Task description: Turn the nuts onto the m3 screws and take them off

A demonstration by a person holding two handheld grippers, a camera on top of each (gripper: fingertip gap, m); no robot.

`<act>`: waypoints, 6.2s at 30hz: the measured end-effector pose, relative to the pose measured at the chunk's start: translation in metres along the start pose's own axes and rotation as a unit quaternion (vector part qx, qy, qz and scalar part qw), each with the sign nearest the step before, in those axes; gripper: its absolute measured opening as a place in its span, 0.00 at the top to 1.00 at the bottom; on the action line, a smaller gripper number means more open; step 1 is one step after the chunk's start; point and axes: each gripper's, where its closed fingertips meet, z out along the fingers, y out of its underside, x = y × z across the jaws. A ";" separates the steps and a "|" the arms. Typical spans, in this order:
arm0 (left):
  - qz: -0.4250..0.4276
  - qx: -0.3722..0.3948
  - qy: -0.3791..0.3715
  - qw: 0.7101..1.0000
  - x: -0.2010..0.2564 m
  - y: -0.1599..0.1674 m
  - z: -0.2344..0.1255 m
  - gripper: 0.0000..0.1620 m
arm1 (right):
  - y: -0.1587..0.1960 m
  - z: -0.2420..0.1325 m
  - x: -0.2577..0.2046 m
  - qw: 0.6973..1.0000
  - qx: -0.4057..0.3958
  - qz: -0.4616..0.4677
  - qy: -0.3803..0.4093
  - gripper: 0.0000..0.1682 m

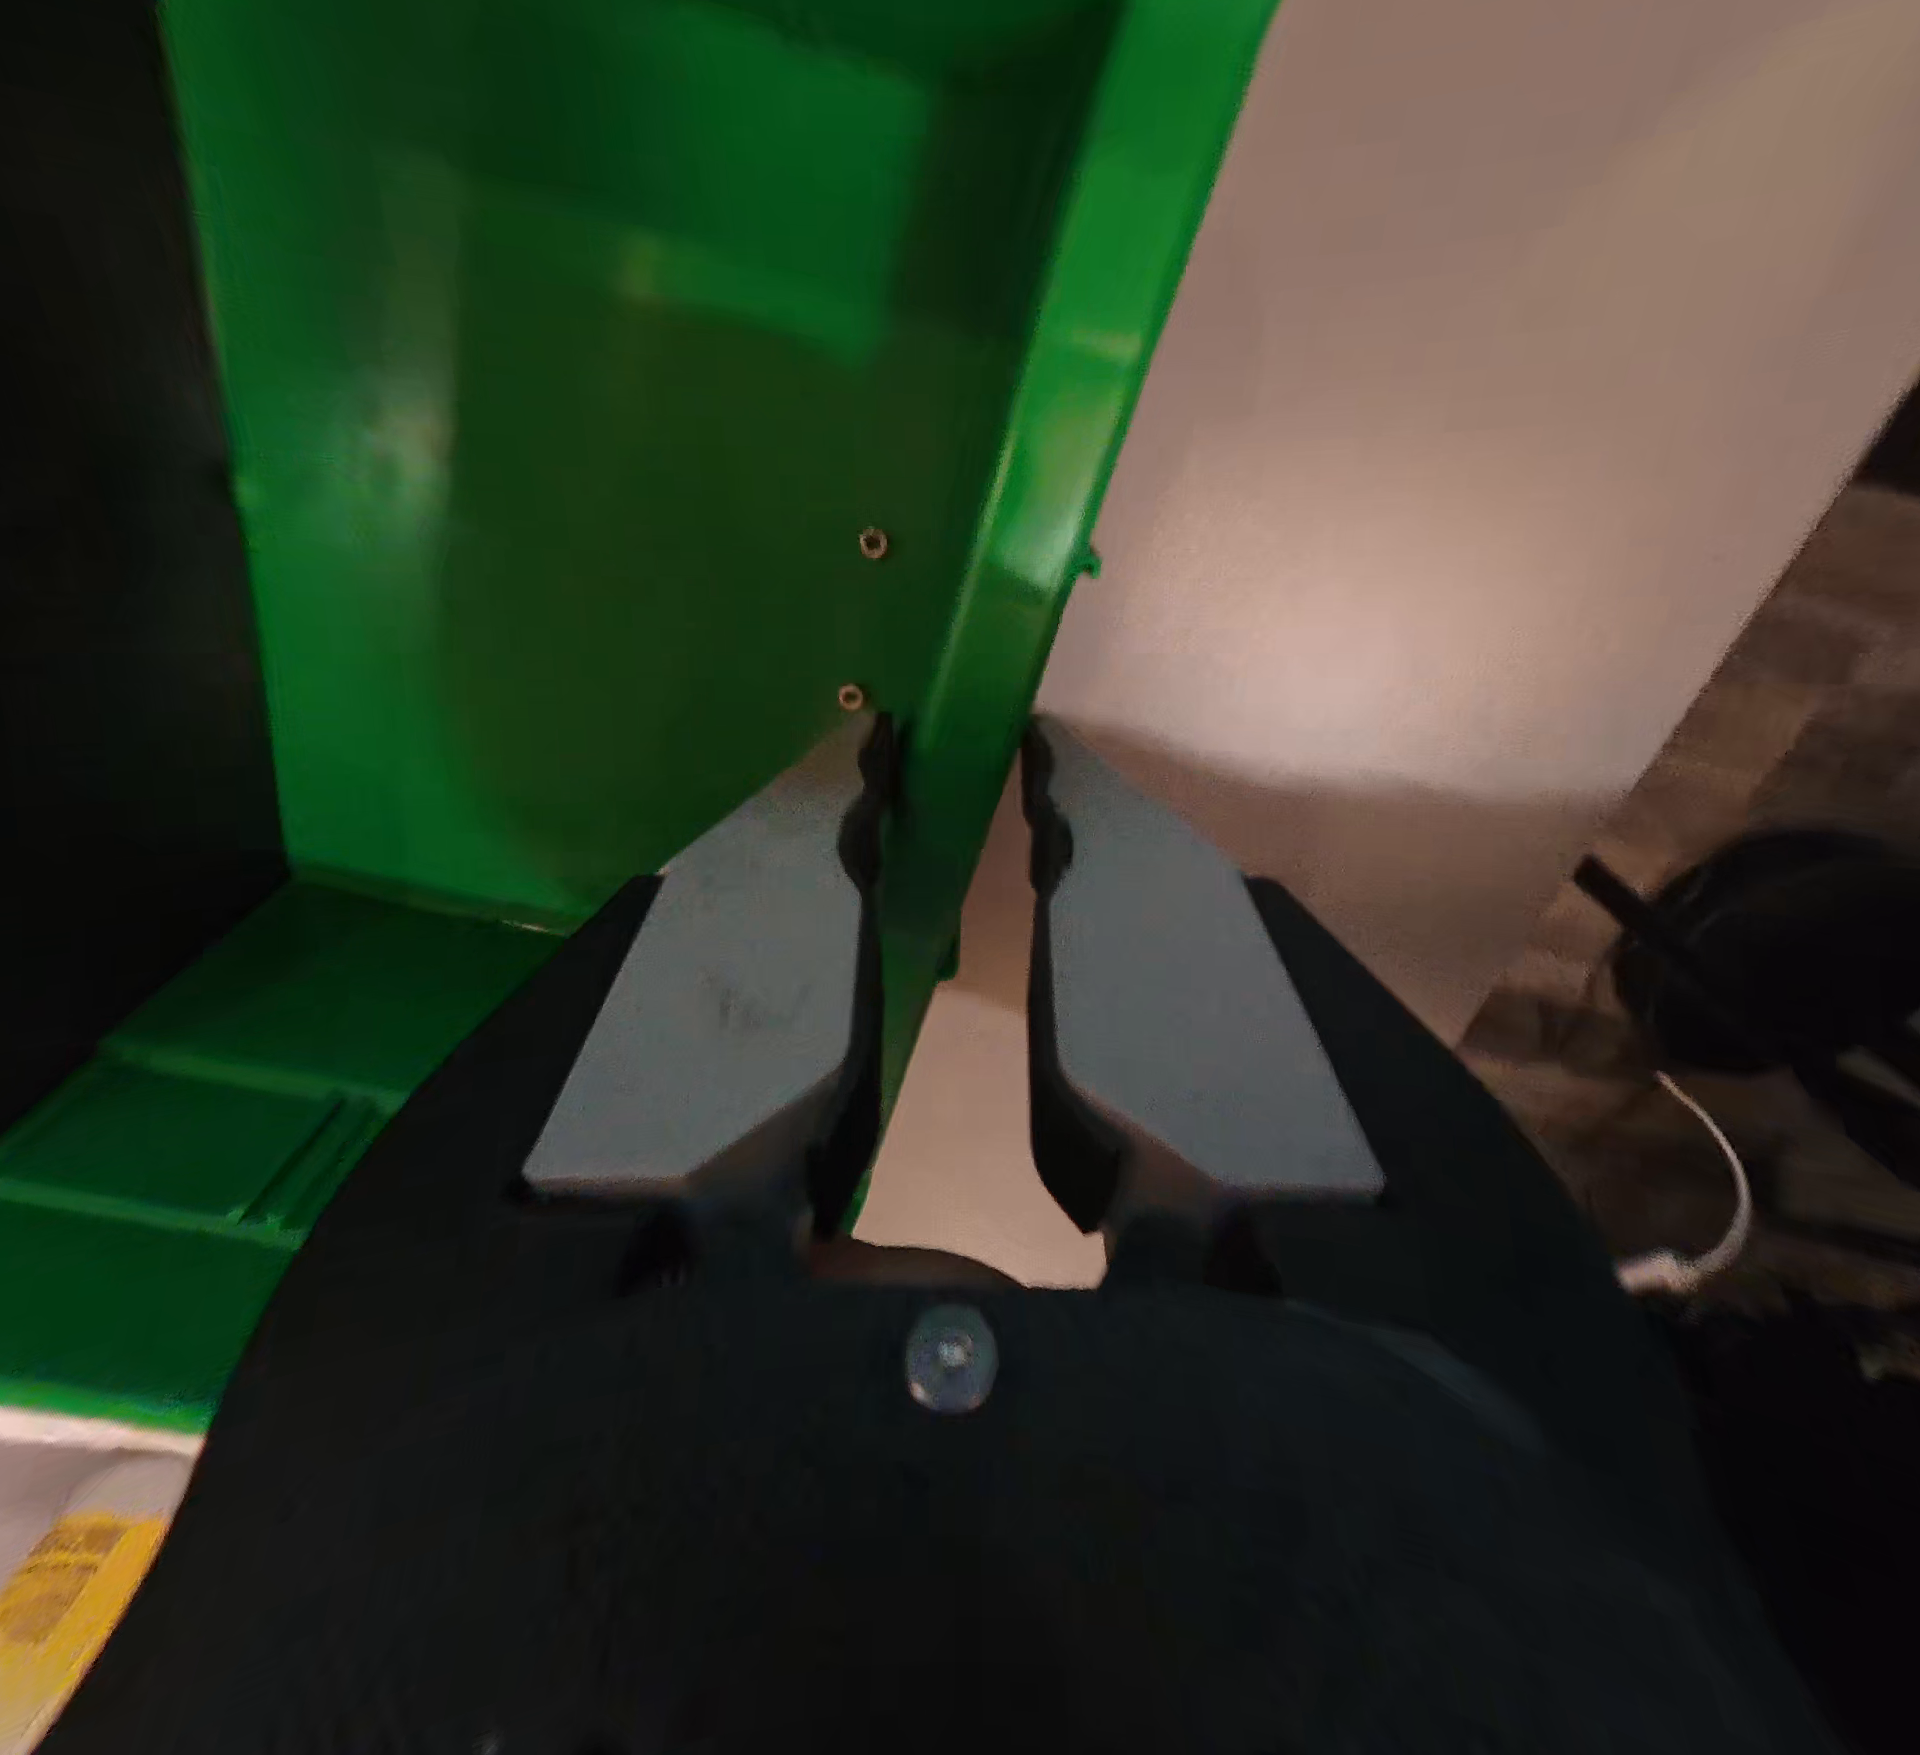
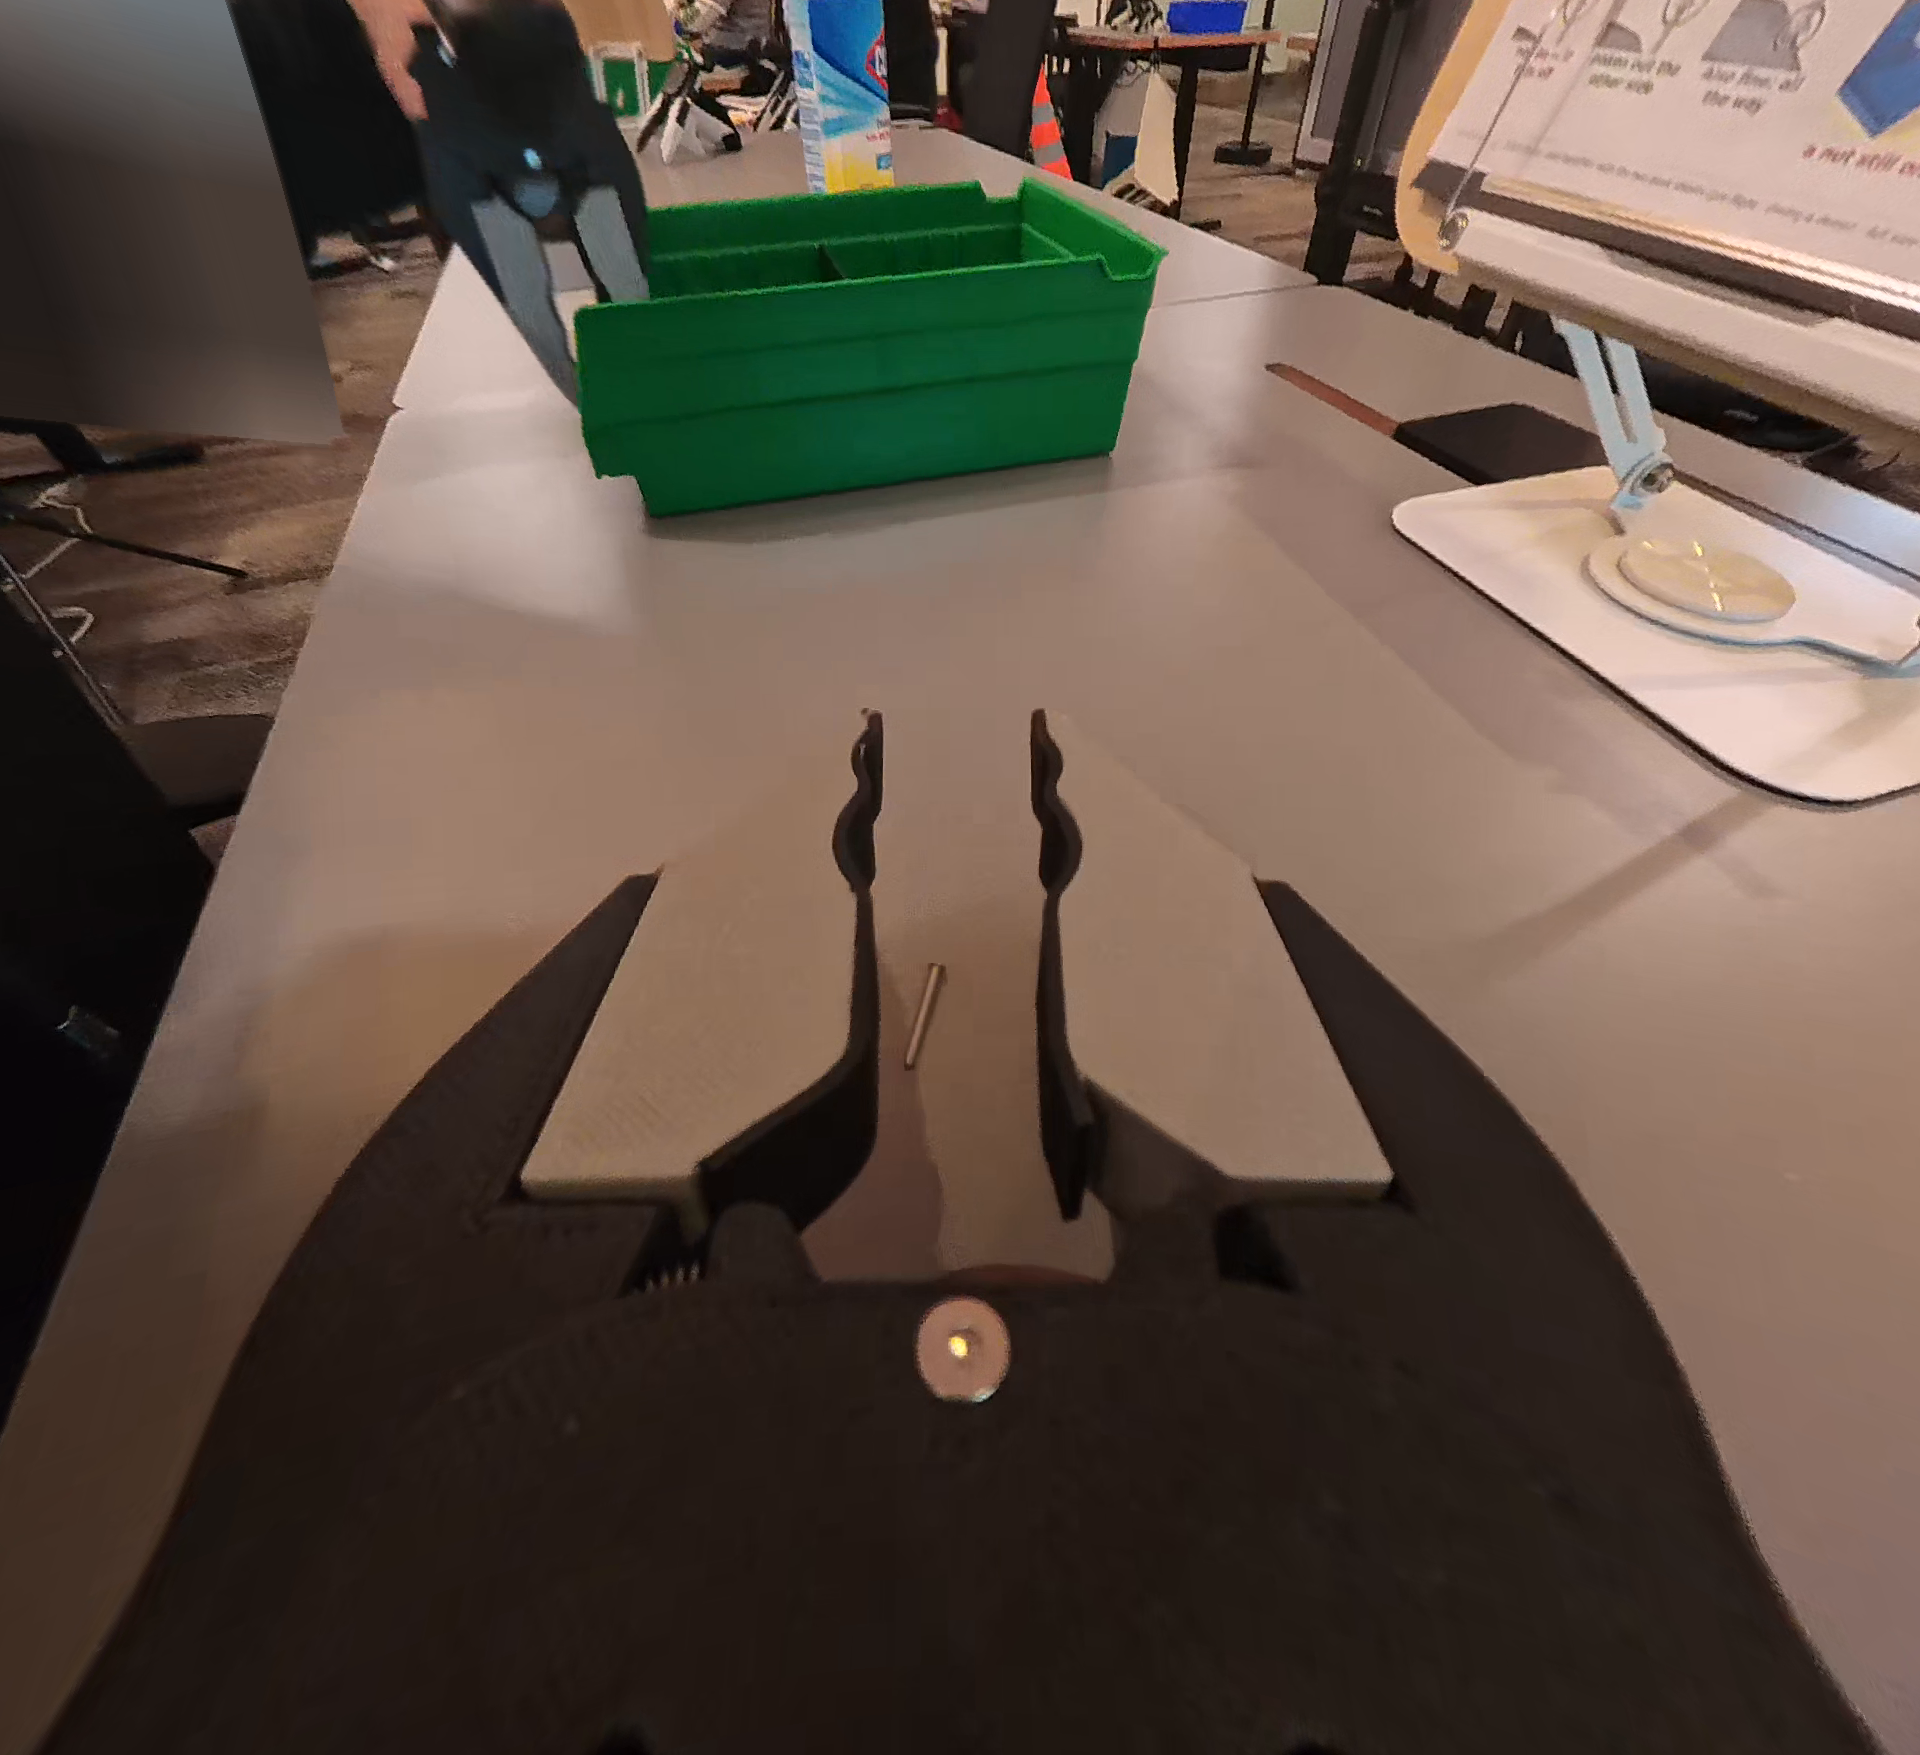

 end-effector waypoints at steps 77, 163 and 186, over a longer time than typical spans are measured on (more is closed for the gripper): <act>0.036 -0.051 0.036 0.997 -0.032 -0.003 0.019 0.88 | -0.010 -0.003 -0.026 0.999 0.007 -0.016 -0.034 0.88; 0.018 -0.037 -0.070 0.997 -0.043 -0.015 0.021 0.99 | -0.036 -0.017 -0.054 0.996 0.052 -0.050 -0.060 0.88; 0.005 -0.036 0.023 0.999 -0.044 -0.014 0.021 0.99 | -0.039 -0.019 -0.058 0.995 0.057 -0.057 -0.063 0.88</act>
